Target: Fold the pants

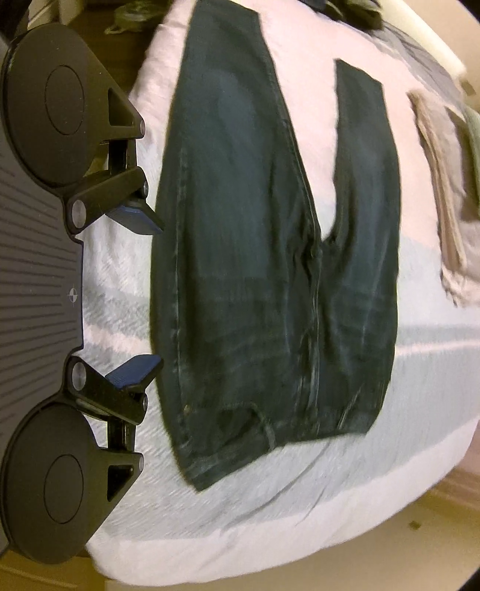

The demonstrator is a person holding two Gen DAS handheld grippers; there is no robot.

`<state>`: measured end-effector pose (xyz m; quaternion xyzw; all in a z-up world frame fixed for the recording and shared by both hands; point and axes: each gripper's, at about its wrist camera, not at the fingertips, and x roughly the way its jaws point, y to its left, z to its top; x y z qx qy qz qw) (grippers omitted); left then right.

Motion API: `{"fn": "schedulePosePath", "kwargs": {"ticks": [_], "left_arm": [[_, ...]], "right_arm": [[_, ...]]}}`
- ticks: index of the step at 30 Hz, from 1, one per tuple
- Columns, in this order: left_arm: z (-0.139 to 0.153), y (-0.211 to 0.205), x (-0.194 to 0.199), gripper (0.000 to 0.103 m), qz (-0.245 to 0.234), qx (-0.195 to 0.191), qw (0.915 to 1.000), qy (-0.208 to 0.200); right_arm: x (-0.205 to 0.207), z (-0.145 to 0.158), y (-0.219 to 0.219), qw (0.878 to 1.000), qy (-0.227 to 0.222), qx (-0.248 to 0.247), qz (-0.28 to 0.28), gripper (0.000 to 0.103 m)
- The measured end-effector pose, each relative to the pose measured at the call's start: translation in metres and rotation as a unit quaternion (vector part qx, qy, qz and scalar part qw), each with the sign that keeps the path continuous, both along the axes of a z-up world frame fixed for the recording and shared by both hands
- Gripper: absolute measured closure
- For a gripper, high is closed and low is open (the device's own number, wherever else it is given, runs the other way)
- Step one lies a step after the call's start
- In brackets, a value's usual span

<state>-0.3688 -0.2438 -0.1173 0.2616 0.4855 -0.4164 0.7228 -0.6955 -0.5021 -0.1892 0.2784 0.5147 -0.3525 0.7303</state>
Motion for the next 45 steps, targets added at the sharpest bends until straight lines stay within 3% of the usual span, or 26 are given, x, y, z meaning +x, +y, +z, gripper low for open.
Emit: {"fn": "schedulePosePath", "kwargs": {"ticks": [5,8,13,17,19,22,23,25,28,30,32,37,40,41,45], "left_arm": [[-0.006,0.041,0.024,0.001,0.033,0.021,0.9991,-0.018],[-0.013,0.065,0.046,0.001,0.030,0.033,0.9983,-0.037],[-0.027,0.098,0.075,0.002,-0.025,0.035,0.9936,-0.104],[-0.055,0.117,0.099,0.007,-0.094,0.055,0.9801,-0.166],[-0.076,0.126,0.110,0.010,-0.135,0.067,0.9697,-0.192],[-0.116,0.138,0.124,0.016,-0.205,0.092,0.9470,-0.229],[-0.129,0.142,0.128,0.018,-0.226,0.098,0.9397,-0.237],[-0.155,0.148,0.139,0.036,-0.269,0.115,0.9218,-0.254],[-0.183,0.154,0.155,0.050,-0.314,0.123,0.8991,-0.279],[-0.198,0.161,0.161,0.056,-0.346,0.122,0.8760,-0.313],[-0.211,0.166,0.171,0.064,-0.376,0.131,0.8592,-0.321],[-0.219,0.174,0.181,0.089,-0.425,0.142,0.8243,-0.345],[-0.203,0.173,0.183,0.099,-0.433,0.135,0.8223,-0.343],[-0.195,0.170,0.185,0.099,-0.427,0.133,0.8279,-0.338],[-0.151,0.144,0.202,0.100,-0.356,0.110,0.8832,-0.284]], "right_arm": [[0.039,-0.009,0.015,0.998,-0.012,0.001,0.057,0.034],[0.060,-0.012,0.027,0.996,-0.029,-0.010,0.080,0.034],[0.083,-0.024,0.047,0.986,-0.033,-0.066,0.148,0.034],[0.102,-0.039,0.063,0.975,-0.018,-0.100,0.197,0.035],[0.111,-0.051,0.070,0.969,-0.013,-0.112,0.220,0.037],[0.126,-0.070,0.080,0.960,-0.008,-0.124,0.251,0.055],[0.131,-0.077,0.082,0.958,-0.005,-0.126,0.258,0.057],[0.140,-0.089,0.087,0.956,-0.006,-0.125,0.267,0.058],[0.149,-0.101,0.095,0.951,-0.003,-0.130,0.279,0.059],[0.154,-0.107,0.099,0.949,0.002,-0.133,0.287,0.059],[0.157,-0.112,0.104,0.945,0.009,-0.138,0.295,0.058],[0.150,-0.120,0.108,0.935,0.026,-0.167,0.313,0.058],[0.137,-0.127,0.110,0.927,0.035,-0.179,0.329,0.058],[0.133,-0.131,0.112,0.923,0.040,-0.184,0.336,0.058],[0.108,-0.157,0.114,0.901,0.070,-0.217,0.368,0.058]]}}
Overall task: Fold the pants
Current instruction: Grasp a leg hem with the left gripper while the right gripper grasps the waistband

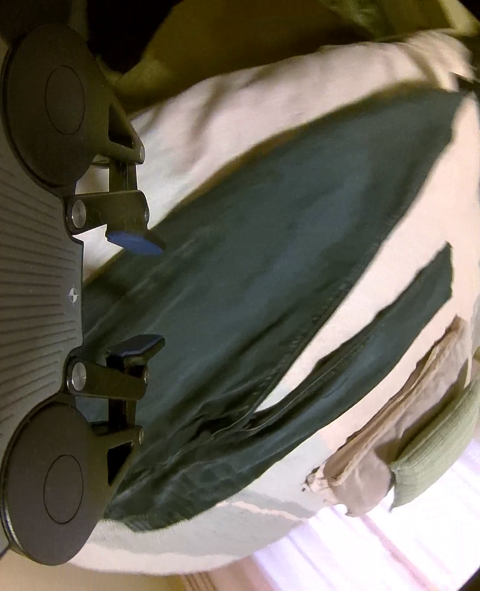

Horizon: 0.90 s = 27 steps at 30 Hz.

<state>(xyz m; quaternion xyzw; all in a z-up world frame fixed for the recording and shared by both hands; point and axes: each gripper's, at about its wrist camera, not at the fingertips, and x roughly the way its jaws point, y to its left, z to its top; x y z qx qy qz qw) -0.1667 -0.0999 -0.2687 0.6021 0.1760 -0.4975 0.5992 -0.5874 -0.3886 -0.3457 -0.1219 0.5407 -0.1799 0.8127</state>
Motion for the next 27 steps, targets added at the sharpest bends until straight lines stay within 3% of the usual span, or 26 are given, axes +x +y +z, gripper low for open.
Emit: {"fn": "schedulePosePath", "kwargs": {"ticks": [3,6,14,17,21,27], "left_arm": [[0.029,-0.019,0.014,0.100,0.052,-0.019,0.9976,0.041],[0.048,-0.031,0.019,0.100,0.078,-0.024,0.9952,0.053],[0.054,-0.048,0.004,0.100,0.094,0.013,0.9953,0.021],[0.053,-0.050,-0.002,0.100,0.109,0.022,0.9937,0.009],[0.048,-0.055,-0.007,0.100,0.124,0.030,0.9917,-0.007],[0.051,-0.061,-0.012,0.100,0.134,0.038,0.9897,-0.033]], "right_arm": [[-0.024,-0.024,-0.005,0.999,0.026,-0.030,0.017,0.058],[-0.054,-0.039,-0.019,0.998,0.030,-0.054,0.010,0.058],[-0.139,-0.062,-0.083,0.992,0.068,-0.103,-0.007,0.058],[-0.163,-0.070,-0.098,0.986,0.103,-0.132,0.022,0.058],[-0.187,-0.082,-0.120,0.974,0.137,-0.162,0.073,0.058],[-0.198,-0.083,-0.160,0.970,0.153,-0.179,0.060,0.066]]}}
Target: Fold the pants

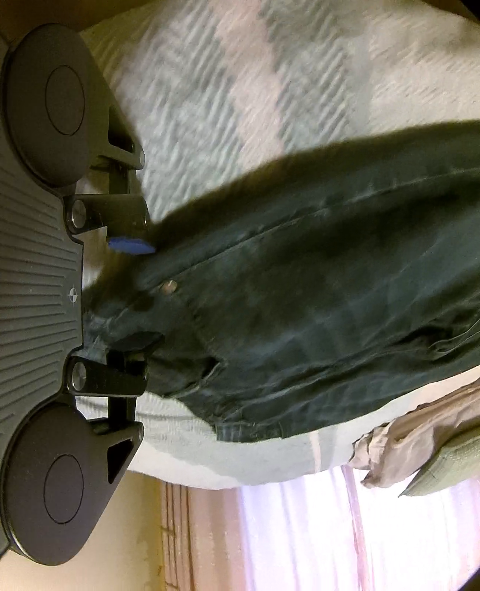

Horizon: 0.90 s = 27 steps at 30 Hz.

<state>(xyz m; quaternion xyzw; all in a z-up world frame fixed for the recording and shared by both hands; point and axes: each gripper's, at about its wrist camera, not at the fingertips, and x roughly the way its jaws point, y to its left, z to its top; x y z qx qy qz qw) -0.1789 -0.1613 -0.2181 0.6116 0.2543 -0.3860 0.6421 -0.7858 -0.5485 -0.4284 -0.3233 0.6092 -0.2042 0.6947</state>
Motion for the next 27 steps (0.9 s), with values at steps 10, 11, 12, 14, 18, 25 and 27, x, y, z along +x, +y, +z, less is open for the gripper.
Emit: {"fn": "schedulePosePath", "kwargs": {"ticks": [10,11,12,14,18,25,27], "left_arm": [[0.042,-0.016,-0.004,0.100,0.022,-0.007,0.9996,-0.014],[0.053,-0.020,-0.002,0.100,0.027,-0.012,0.9995,-0.015],[0.062,-0.023,-0.001,0.100,0.029,-0.014,0.9993,-0.017],[0.087,-0.032,0.008,0.100,0.034,-0.018,0.9991,-0.020],[0.135,-0.059,0.041,0.100,0.050,-0.024,0.9984,-0.001],[0.154,-0.134,0.129,0.100,0.036,-0.016,0.9980,0.049],[0.140,-0.161,0.155,0.100,0.022,-0.008,0.9974,0.068]], "right_arm": [[0.008,0.075,-0.040,0.997,-0.041,0.038,-0.052,0.103],[0.011,0.095,-0.043,0.996,-0.055,0.032,-0.055,0.103],[0.015,0.112,-0.046,0.996,-0.066,0.024,-0.057,0.103],[0.025,0.149,-0.060,0.995,-0.088,0.002,-0.055,0.103],[0.059,0.191,-0.105,0.993,-0.097,-0.016,-0.064,0.103],[0.133,0.193,-0.196,0.993,-0.063,0.017,-0.101,0.103],[0.150,0.182,-0.222,0.992,-0.046,0.030,-0.112,0.103]]}}
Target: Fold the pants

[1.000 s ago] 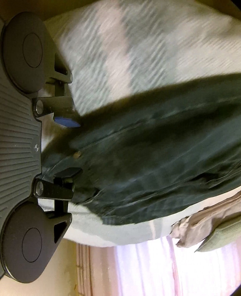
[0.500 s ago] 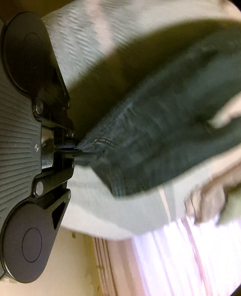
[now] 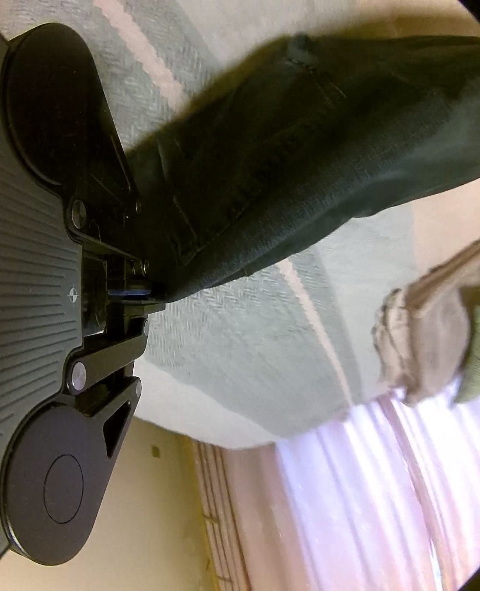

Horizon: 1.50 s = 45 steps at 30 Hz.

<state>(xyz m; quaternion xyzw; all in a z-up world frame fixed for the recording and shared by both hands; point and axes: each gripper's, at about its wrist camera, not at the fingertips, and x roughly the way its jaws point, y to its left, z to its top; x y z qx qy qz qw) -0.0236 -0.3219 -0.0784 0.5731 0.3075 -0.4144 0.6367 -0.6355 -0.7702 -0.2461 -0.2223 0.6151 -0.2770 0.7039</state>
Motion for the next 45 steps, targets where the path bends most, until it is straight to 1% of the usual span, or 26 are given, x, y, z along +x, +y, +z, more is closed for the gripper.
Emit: {"fn": "schedulePosePath", "kwargs": {"ticks": [2,5,6,9,11,15,17,18,21,22,23,24,26,28,29,30,31,32,34,36,37,39,41,43,45], "left_arm": [[-0.017,-0.027,0.026,0.100,-0.005,0.005,0.9997,0.024],[-0.043,-0.069,0.057,0.100,-0.022,0.023,0.9984,0.047],[-0.050,-0.081,0.066,0.100,-0.024,0.027,0.9980,0.051],[-0.070,-0.123,0.092,0.100,-0.032,0.044,0.9968,0.058],[-0.086,-0.153,0.106,0.100,-0.034,0.057,0.9958,0.064],[-0.130,-0.207,0.120,0.100,-0.045,0.084,0.9938,0.057],[-0.154,-0.231,0.127,0.100,-0.042,0.090,0.9936,0.053],[-0.163,-0.240,0.128,0.100,-0.042,0.091,0.9938,0.047],[-0.187,-0.264,0.135,0.100,-0.039,0.094,0.9942,0.035],[-0.195,-0.271,0.138,0.100,-0.035,0.093,0.9945,0.031],[-0.202,-0.277,0.141,0.100,-0.029,0.092,0.9949,0.028],[-0.209,-0.283,0.141,0.100,-0.029,0.097,0.9946,0.025],[-0.227,-0.290,0.136,0.098,-0.042,0.116,0.9923,0.006],[-0.239,-0.294,0.132,0.093,-0.049,0.124,0.9909,-0.019],[-0.242,-0.295,0.131,0.091,-0.048,0.125,0.9905,-0.031],[-0.242,-0.296,0.131,0.086,-0.046,0.122,0.9905,-0.043],[-0.242,-0.296,0.131,0.083,-0.045,0.121,0.9902,-0.054],[-0.240,-0.295,0.133,0.083,-0.042,0.121,0.9897,-0.065],[-0.232,-0.292,0.137,0.083,-0.031,0.110,0.9903,-0.079],[-0.220,-0.289,0.142,0.083,-0.014,0.097,0.9922,-0.076],[-0.212,-0.287,0.144,0.083,-0.005,0.089,0.9932,-0.075],[-0.197,-0.280,0.146,0.083,0.015,0.073,0.9950,-0.066],[-0.183,-0.272,0.145,0.080,0.033,0.056,0.9966,-0.052],[-0.172,-0.260,0.141,0.077,0.047,0.045,0.9972,-0.034],[-0.162,-0.247,0.132,0.075,0.046,0.039,0.9978,-0.024]], "right_arm": [[0.015,-0.009,-0.024,1.000,0.013,0.015,-0.009,0.103],[0.030,-0.020,-0.060,0.999,0.031,0.036,-0.017,0.103],[0.029,-0.022,-0.065,0.998,0.035,0.043,-0.019,0.103],[0.038,-0.035,-0.099,0.996,0.041,0.077,-0.028,0.103],[0.045,-0.050,-0.122,0.993,0.050,0.100,-0.024,0.103],[0.044,-0.087,-0.147,0.989,0.055,0.137,-0.023,0.103],[0.047,-0.104,-0.163,0.988,0.055,0.143,-0.022,0.103],[0.049,-0.108,-0.172,0.988,0.052,0.146,-0.024,0.103],[0.046,-0.120,-0.180,0.987,0.030,0.151,-0.036,0.103],[0.045,-0.124,-0.184,0.987,0.022,0.155,-0.041,0.102],[0.040,-0.127,-0.180,0.987,0.013,0.156,-0.047,0.097],[0.039,-0.129,-0.182,0.987,0.003,0.153,-0.056,0.093],[0.031,-0.122,-0.176,0.985,-0.032,0.141,-0.089,0.077],[0.017,-0.104,-0.180,0.978,-0.086,0.128,-0.143,0.069],[0.005,-0.092,-0.180,0.970,-0.115,0.116,-0.178,0.068],[-0.007,-0.080,-0.179,0.962,-0.140,0.105,-0.209,0.068],[-0.021,-0.069,-0.177,0.951,-0.165,0.096,-0.244,0.068],[-0.036,-0.059,-0.173,0.936,-0.190,0.092,-0.280,0.067],[-0.067,-0.043,-0.159,0.904,-0.230,0.096,-0.347,0.067],[-0.088,-0.038,-0.141,0.881,-0.246,0.107,-0.389,0.066],[-0.095,-0.037,-0.130,0.874,-0.249,0.113,-0.403,0.066],[-0.101,-0.035,-0.106,0.863,-0.256,0.126,-0.416,0.066],[-0.099,-0.032,-0.080,0.858,-0.271,0.131,-0.416,0.066],[-0.090,-0.033,-0.061,0.855,-0.283,0.135,-0.414,0.066],[-0.077,-0.036,-0.041,0.853,-0.292,0.144,-0.408,0.066]]}}
